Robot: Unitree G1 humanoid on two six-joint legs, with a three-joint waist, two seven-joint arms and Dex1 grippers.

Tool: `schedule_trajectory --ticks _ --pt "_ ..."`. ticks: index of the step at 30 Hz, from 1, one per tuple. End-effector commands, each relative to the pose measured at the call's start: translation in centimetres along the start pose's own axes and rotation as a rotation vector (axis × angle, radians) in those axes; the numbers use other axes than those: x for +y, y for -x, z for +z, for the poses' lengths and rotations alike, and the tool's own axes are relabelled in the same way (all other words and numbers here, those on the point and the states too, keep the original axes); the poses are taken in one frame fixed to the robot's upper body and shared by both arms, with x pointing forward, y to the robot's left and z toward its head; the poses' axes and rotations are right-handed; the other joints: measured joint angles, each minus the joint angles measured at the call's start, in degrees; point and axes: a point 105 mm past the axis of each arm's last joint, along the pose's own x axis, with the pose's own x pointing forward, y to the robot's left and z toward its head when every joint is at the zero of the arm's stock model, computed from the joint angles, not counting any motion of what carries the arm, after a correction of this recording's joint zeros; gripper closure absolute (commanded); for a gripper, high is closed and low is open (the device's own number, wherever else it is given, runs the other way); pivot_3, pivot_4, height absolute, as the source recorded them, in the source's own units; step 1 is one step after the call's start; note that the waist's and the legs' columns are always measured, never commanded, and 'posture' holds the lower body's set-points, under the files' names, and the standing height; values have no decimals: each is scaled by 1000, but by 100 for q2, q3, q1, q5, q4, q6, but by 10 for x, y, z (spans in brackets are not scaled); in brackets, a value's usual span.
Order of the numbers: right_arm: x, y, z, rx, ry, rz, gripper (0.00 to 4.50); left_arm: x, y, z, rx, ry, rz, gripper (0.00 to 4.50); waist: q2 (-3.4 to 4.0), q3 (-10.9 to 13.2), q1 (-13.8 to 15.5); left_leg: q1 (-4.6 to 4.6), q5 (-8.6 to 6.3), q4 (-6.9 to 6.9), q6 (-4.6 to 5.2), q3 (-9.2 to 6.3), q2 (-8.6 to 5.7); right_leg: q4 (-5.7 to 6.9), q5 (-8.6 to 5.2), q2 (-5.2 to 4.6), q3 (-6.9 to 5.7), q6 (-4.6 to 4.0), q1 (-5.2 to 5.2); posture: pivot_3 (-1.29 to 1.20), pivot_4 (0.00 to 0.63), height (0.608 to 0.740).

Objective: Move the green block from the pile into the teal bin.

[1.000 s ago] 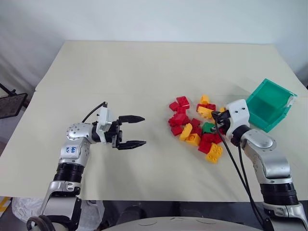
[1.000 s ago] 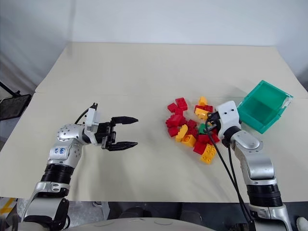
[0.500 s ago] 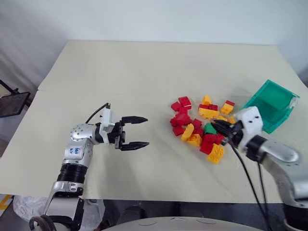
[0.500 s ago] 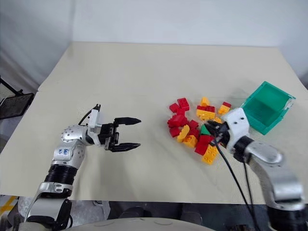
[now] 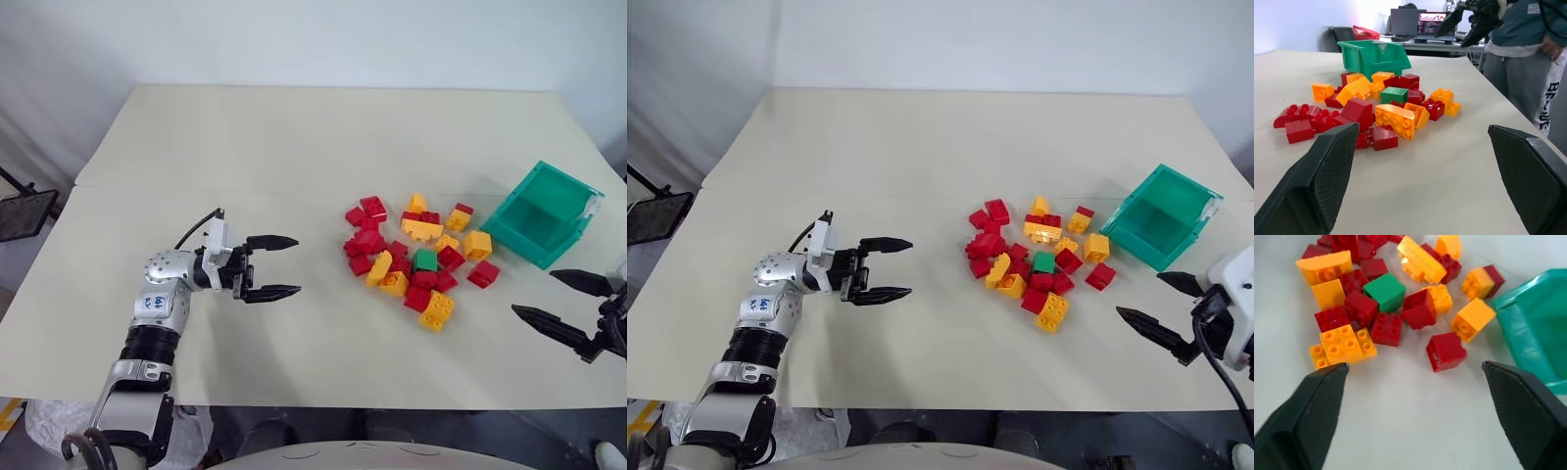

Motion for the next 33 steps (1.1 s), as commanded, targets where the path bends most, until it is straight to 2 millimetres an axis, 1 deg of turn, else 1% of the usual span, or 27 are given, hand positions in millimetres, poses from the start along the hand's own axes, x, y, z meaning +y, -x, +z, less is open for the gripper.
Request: schedule_trajectory --ticks 1,2,4,6,8,13,16,19,21,23,26,30,33 --pt "2 -10 21 -51 59 -2 33 5 -1 7 -7 -39 -1 0 0 0 -6 2 0 0 0 1 0 2 0 0 2 -1 0 0 150 740" --pt "2 -14 23 -56 64 -4 33 6 -1 7 -7 -40 -1 0 0 0 3 3 0 0 0 2 0 5 0 -1 4 -1 -1 0 150 740" --pt "5 -42 32 -30 60 13 33 6 -2 8 -11 -47 2 0 -2 1 -5 7 0 4 0 0 0 9 0 -1 4 -1 0 0 150 740" --pt "10 -65 36 32 71 40 33 6 -3 8 -17 -52 6 0 -1 2 -34 0 0 22 0 4 0 19 1 -8 11 -2 -9 0 150 740" --pt "11 -79 38 68 88 54 33 6 -5 8 -21 -54 6 0 -2 2 -14 -16 -1 44 -2 -7 3 31 0 -9 2 -5 -19 0 150 740" --pt "4 -120 41 168 130 54 33 2 -11 7 -33 -59 -5 0 -2 3 8 -40 -6 71 5 -20 -8 36 1 -21 -11 -3 -22 0 150 740" --pt "5 -138 43 215 142 76 33 1 -14 7 -43 -63 -6 0 -2 3 -7 -44 -7 74 9 -20 -9 35 2 -23 -15 0 -22 0 150 740" --pt "4 -153 39 284 147 81 33 1 -15 7 -50 -66 1 0 -2 3 -18 -45 -7 71 8 -18 -6 36 2 -18 -18 0 -25 0 150 740" --pt "3 -159 34 326 160 88 33 0 -15 7 -51 -66 6 0 -2 3 -5 -48 -7 71 8 -16 -5 36 2 -17 -20 0 -27 0 150 740" --pt "3 -161 28 377 194 109 33 -1 -15 6 -53 -66 10 0 -2 3 0 -51 -7 74 8 -14 -6 36 2 -18 -23 0 -27 0 150 740" --pt "2 -158 21 441 231 132 33 -3 -14 6 -56 -65 20 0 -2 2 2 -52 -7 77 9 -14 -7 35 2 -19 -27 0 -24 0 150 740" --pt "-2 -148 20 488 261 144 33 -4 -13 5 -55 -64 32 0 -3 2 0 -52 -7 78 8 -16 -6 35 2 -19 -29 0 -22 0 150 740" --pt "2 -140 17 542 286 193 33 -5 -15 3 -60 -62 38 0 -1 3 -9 -52 -7 78 8 -18 -5 35 3 -19 -25 1 -24 0 150 740"
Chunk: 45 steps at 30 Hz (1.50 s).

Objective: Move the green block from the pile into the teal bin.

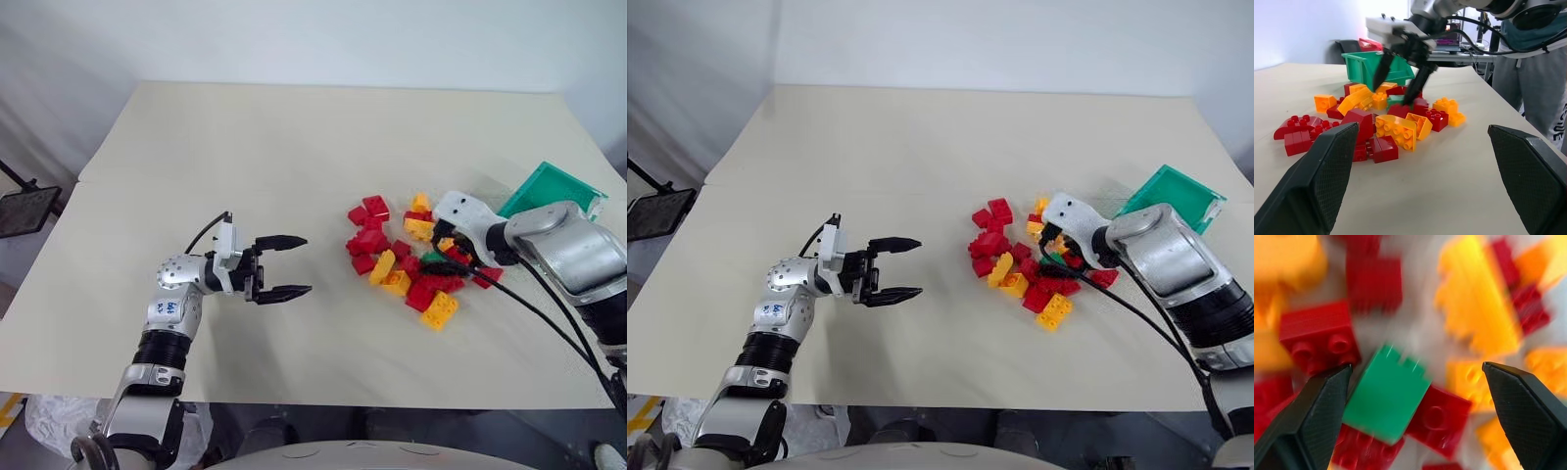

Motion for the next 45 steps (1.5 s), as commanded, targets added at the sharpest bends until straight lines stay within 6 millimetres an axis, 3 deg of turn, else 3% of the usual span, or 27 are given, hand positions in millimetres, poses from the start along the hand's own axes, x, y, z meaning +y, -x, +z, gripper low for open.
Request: schedule_trajectory --ticks 1,13,16,20,23,31,37,41,45 --pt "4 9 -3 38 34 38 33 -2 -4 6 -17 -43 -2 0 0 0 -2 1 0 -1 0 -1 1 1 0 0 1 0 -2 0 150 740" --pt "5 -4 12 -23 5 68 33 -3 -5 6 -22 -54 7 0 0 0 -8 0 -1 0 -2 -1 2 0 0 1 0 0 -1 0 150 740" --pt "5 -7 9 0 4 59 641 -4 -5 6 -23 -56 9 0 0 0 -9 1 -1 0 -2 -2 3 1 0 2 -1 0 -1 0 150 740" --pt "9 -2 15 -34 0 72 2003 -6 -6 7 -25 -56 5 0 0 0 -5 1 -1 1 -2 -2 2 1 0 1 0 0 -2 0 150 740" --pt "-2 10 19 -68 -38 7 2976 -4 -9 10 -24 -63 -1 0 0 0 -5 1 -1 1 -2 -2 2 1 0 1 0 0 -2 0 150 740" --pt "-23 52 6 -155 -167 -192 3003 12 -19 14 0 -77 7 0 0 0 26 -9 -1 4 -2 -15 -3 -1 0 -3 -8 0 -1 0 150 740" --pt "-77 119 -31 -273 -335 -630 3003 36 -44 21 34 -75 34 0 0 1 48 -16 0 5 -2 6 -6 1 2 -2 -12 3 -3 0 150 740" --pt "-87 113 -56 -184 -348 -641 3003 44 -57 24 49 -68 36 0 -1 1 5 -10 0 -1 -2 24 -7 -2 2 5 -5 4 -2 0 150 740" --pt "-123 109 -52 -303 -356 -791 3003 51 -75 24 68 -49 43 0 -1 1 -57 -2 1 -2 -4 41 -10 0 2 16 4 4 -2 0 150 740"
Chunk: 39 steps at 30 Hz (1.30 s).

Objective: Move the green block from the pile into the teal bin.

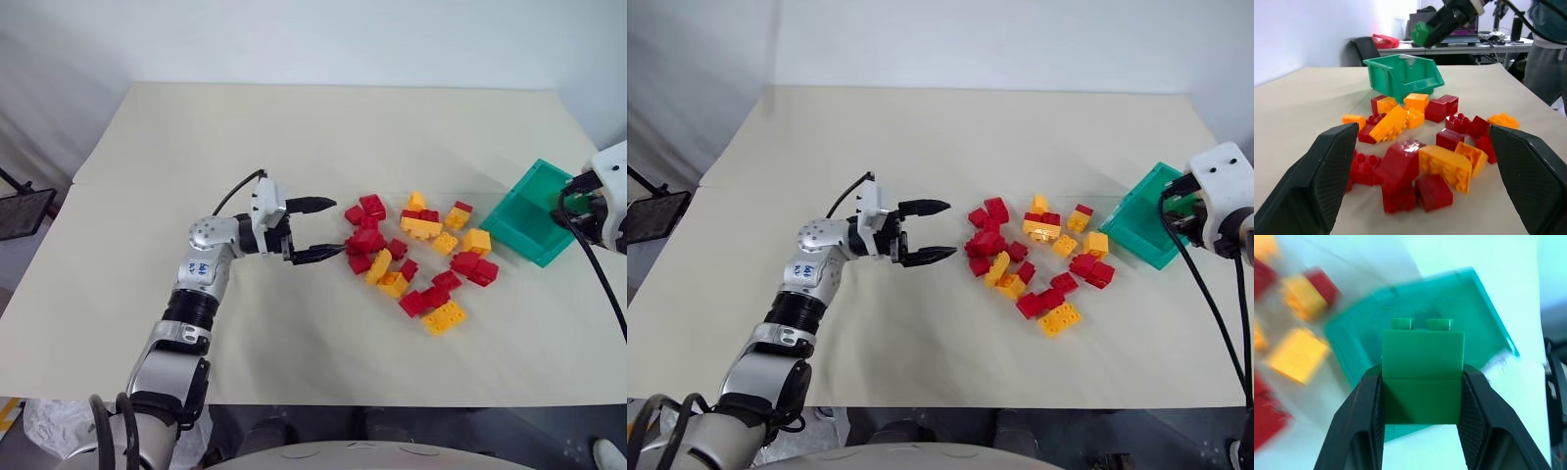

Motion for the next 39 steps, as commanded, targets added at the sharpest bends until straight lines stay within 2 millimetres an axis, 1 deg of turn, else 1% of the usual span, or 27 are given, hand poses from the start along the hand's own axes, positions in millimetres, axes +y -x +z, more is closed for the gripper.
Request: schedule_trajectory --ticks 1,3,4,6,8,10,11,13,16,18,20,21,22,23,24,26,27,28,30,31,32,33,34,36,39 --pt "-19 -16 18 -114 -6 -102 3003 7 -17 8 10 -19 11 0 3 1 -29 1 2 -1 -3 0 1 1 0 0 2 0 0 0 150 740" --pt "-17 -26 22 -144 -22 -79 3003 11 -23 9 15 -15 30 0 3 1 -66 3 4 -4 -6 1 5 2 0 0 2 -1 0 0 150 740" --pt "-15 -30 22 -156 -38 -62 2262 11 -25 10 12 -24 28 0 3 1 -84 3 5 -6 -7 0 7 2 -1 1 0 -1 0 0 150 740" --pt "-14 -34 20 -156 -51 -42 1681 12 -27 12 6 -40 24 0 3 1 -84 1 5 -12 -7 -1 10 0 -1 0 -7 -2 -1 0 150 740" --pt "-14 -38 15 -134 -20 -42 1005 13 -29 13 7 -47 33 0 3 1 -77 -5 5 -14 -7 -2 13 -5 -1 -2 -12 -2 -1 0 150 740" --pt "-14 -37 18 -144 3 -41 300 17 -31 14 15 -41 62 0 4 1 -75 -9 5 -12 -6 -4 13 -7 -1 -6 -13 -2 -1 0 150 740" --pt "-14 -36 22 -159 13 -37 31 19 -31 13 24 -32 75 0 4 2 -71 -11 5 -12 -4 -4 11 -7 -1 -9 -13 -1 -2 0 150 740" --pt "-12 -31 29 -177 29 -29 31 20 -29 12 32 -10 83 0 4 2 -71 -12 6 -11 -2 -5 11 -7 -1 -9 -14 0 -2 0 150 740" --pt "-4 -21 42 -248 43 23 31 19 -17 13 24 -19 81 0 6 2 -88 -11 6 -11 -3 -5 14 -6 -1 -7 -13 0 -3 0 150 740" --pt "11 -11 48 -309 80 119 31 19 -8 14 22 -10 85 0 6 2 -86 -10 6 -11 -3 -7 16 -6 -1 -5 -13 0 -3 0 150 740" --pt "32 2 45 -367 172 245 31 21 7 15 30 -7 117 0 6 3 -75 -10 6 -11 -3 -9 16 -7 -1 -3 -14 0 -3 0 150 740" --pt "44 11 38 -392 185 350 31 21 20 12 47 3 133 0 6 2 -57 -10 6 -11 -3 -10 15 -6 -1 -3 -15 0 -3 0 150 740" --pt "52 17 32 -409 189 419 31 21 29 10 60 11 143 0 5 3 -56 -11 6 -12 -3 -9 14 -7 -1 -4 -15 0 -3 0 150 740" --pt "59 27 23 -422 188 512 31 19 41 8 77 23 144 0 4 3 -52 -8 5 -10 -4 -9 13 -7 -1 0 -15 0 -2 0 150 740" --pt "63 33 16 -433 189 569 31 17 48 7 87 33 141 0 4 3 -40 -9 5 -11 -4 -9 11 -8 -1 -1 -14 0 -2 0 150 740" --pt "71 52 -9 -406 166 738 31 11 76 8 95 23 159 0 6 4 3 -8 5 -5 -4 -7 10 -7 0 -1 -11 1 0 0 150 740" --pt "72 58 -16 -397 158 782 31 9 84 8 102 22 168 0 6 5 24 -8 5 -4 -3 -7 12 -7 1 -3 -10 2 0 0 150 740" --pt "71 61 -21 -394 153 805 31 7 93 7 119 28 175 0 6 5 32 0 5 -2 -2 -8 15 -6 1 -2 -9 2 7 0 150 740" --pt "68 61 -33 -373 156 819 31 2 111 5 151 43 194 0 4 6 37 12 4 1 -2 -15 16 -6 1 -3 -4 2 17 0 150 740" --pt "68 61 -42 -349 159 844 31 -1 127 3 173 51 224 0 4 6 39 25 4 1 -2 -23 16 -5 1 -4 -1 2 31 0 150 740" --pt "67 61 -48 -332 161 863 31 -4 137 2 188 55 244 0 4 6 31 35 4 0 -1 -28 16 -5 1 -5 1 2 39 0 150 740" --pt "69 63 -51 -338 147 897 31 -7 150 0 203 71 283 0 4 7 25 42 2 -2 -2 -37 18 -3 1 -5 10 1 39 0 150 740" --pt "70 62 -54 -342 142 918 31 -10 159 -2 212 83 309 0 4 6 18 45 2 -4 -3 -37 19 -2 1 -5 13 0 39 0 150 740" --pt "73 58 -58 -333 152 921 31 -15 165 -3 212 105 342 0 8 8 17 45 1 -6 -5 -38 20 2 -1 -6 15 -2 32 0 150 740" --pt "78 51 -61 -344 137 895 31 -17 161 0 196 77 346 0 8 9 31 42 1 -2 -5 -41 19 6 0 -13 13 -4 31 0 150 740"
